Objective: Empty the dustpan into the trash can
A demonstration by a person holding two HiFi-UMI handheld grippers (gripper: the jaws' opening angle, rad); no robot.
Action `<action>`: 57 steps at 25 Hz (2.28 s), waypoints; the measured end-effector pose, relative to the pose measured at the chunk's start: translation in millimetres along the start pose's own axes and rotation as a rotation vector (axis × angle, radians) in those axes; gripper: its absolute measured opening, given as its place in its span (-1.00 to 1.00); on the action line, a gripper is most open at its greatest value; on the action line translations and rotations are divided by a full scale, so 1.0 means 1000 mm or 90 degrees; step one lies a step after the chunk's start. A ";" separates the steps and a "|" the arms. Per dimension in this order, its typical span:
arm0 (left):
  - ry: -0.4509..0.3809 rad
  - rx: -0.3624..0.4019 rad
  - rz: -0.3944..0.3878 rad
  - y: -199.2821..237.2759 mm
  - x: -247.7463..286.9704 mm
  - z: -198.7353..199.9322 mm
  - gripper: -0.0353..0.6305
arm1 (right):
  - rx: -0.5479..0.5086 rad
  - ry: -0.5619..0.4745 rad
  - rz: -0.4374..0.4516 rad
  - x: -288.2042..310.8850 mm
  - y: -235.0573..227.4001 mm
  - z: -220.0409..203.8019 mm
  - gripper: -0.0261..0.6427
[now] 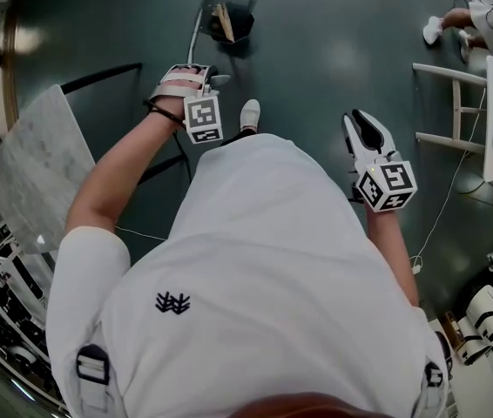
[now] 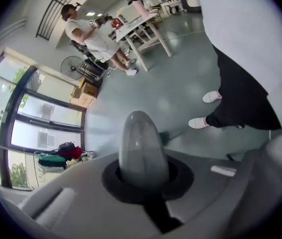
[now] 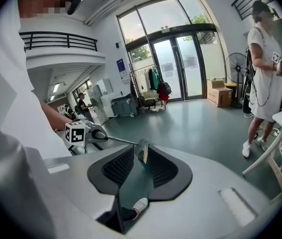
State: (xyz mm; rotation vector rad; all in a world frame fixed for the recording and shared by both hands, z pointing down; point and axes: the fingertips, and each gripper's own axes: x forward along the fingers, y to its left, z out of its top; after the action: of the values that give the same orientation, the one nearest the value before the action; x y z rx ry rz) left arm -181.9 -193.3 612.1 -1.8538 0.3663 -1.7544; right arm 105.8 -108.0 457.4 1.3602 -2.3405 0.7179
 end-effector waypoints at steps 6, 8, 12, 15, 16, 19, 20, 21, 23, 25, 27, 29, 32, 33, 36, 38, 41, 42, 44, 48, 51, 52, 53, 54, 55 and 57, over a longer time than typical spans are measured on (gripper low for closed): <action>0.025 0.151 0.010 0.004 0.005 0.000 -0.72 | 0.006 0.001 -0.002 -0.013 -0.003 -0.013 -0.69; 0.039 0.194 0.015 0.013 0.007 -0.005 -0.72 | 0.006 0.000 -0.002 -0.015 -0.004 -0.015 -0.69; 0.072 0.286 0.045 0.043 0.006 -0.020 -0.72 | -0.002 -0.007 -0.002 -0.021 -0.004 -0.014 -0.69; 0.099 0.333 0.070 0.070 0.006 -0.033 -0.72 | -0.003 -0.012 -0.004 -0.023 -0.005 -0.015 -0.69; 0.106 0.343 0.077 0.079 0.006 -0.037 -0.72 | -0.001 -0.014 -0.005 -0.025 -0.006 -0.015 -0.69; 0.130 0.358 0.100 0.103 0.006 -0.047 -0.72 | 0.005 -0.017 -0.008 -0.028 -0.007 -0.017 -0.69; 0.139 0.360 0.107 0.111 0.008 -0.051 -0.72 | 0.006 -0.017 -0.008 -0.029 -0.008 -0.018 -0.69; 0.148 0.361 0.115 0.120 0.012 -0.056 -0.72 | 0.007 -0.016 -0.010 -0.029 -0.009 -0.020 -0.69; 0.168 0.360 0.133 0.138 0.017 -0.065 -0.72 | 0.009 -0.015 -0.011 -0.029 -0.010 -0.021 -0.69; 0.188 0.357 0.153 0.158 0.020 -0.075 -0.72 | 0.010 -0.015 -0.013 -0.030 -0.009 -0.020 -0.69; 0.206 0.361 0.173 0.179 0.024 -0.083 -0.72 | 0.010 -0.015 -0.014 -0.030 -0.009 -0.019 -0.69; 0.222 0.365 0.187 0.200 0.030 -0.090 -0.72 | 0.009 -0.015 -0.017 -0.029 -0.008 -0.017 -0.69; 0.235 0.351 0.196 0.228 0.039 -0.099 -0.72 | 0.010 -0.013 -0.024 -0.030 -0.007 -0.015 -0.69; 0.239 0.341 0.199 0.237 0.043 -0.101 -0.72 | 0.011 -0.011 -0.027 -0.031 -0.008 -0.015 -0.69; 0.255 0.312 0.211 0.264 0.060 -0.109 -0.72 | 0.019 -0.006 -0.041 -0.032 -0.014 -0.016 -0.69; 0.272 0.293 0.224 0.283 0.073 -0.115 -0.72 | 0.027 -0.004 -0.053 -0.032 -0.021 -0.017 -0.69; 0.295 0.254 0.225 0.305 0.087 -0.130 -0.72 | 0.038 0.001 -0.068 -0.031 -0.028 -0.019 -0.69; 0.301 0.243 0.222 0.311 0.091 -0.136 -0.72 | 0.040 0.003 -0.071 -0.030 -0.028 -0.019 -0.69; 0.308 0.219 0.216 0.321 0.092 -0.148 -0.72 | 0.043 0.007 -0.075 -0.026 -0.027 -0.018 -0.69; 0.315 0.169 0.208 0.341 0.065 -0.164 -0.72 | 0.045 0.009 -0.077 -0.018 -0.017 -0.010 -0.69; 0.324 0.148 0.210 0.349 0.061 -0.181 -0.72 | 0.042 0.009 -0.076 -0.012 -0.014 -0.004 -0.69; 0.326 0.140 0.211 0.351 0.058 -0.186 -0.72 | 0.041 0.008 -0.076 -0.010 -0.013 -0.003 -0.69; 0.326 0.132 0.213 0.353 0.055 -0.190 -0.72 | 0.040 0.008 -0.075 -0.007 -0.013 -0.001 -0.69; 0.326 0.123 0.215 0.354 0.052 -0.194 -0.72 | 0.039 0.007 -0.073 -0.005 -0.012 0.001 -0.69; 0.325 0.115 0.216 0.355 0.048 -0.198 -0.72 | 0.037 0.007 -0.071 -0.002 -0.012 0.003 -0.69; 0.328 0.101 0.219 0.357 0.041 -0.202 -0.72 | 0.031 0.007 -0.064 0.002 -0.012 0.006 -0.69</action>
State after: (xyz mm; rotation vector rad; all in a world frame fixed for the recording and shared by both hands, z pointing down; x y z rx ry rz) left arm -312.4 -546.1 443.3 -1.1311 0.6738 -1.9257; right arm 115.4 -117.4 456.7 1.4792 -2.2422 0.7554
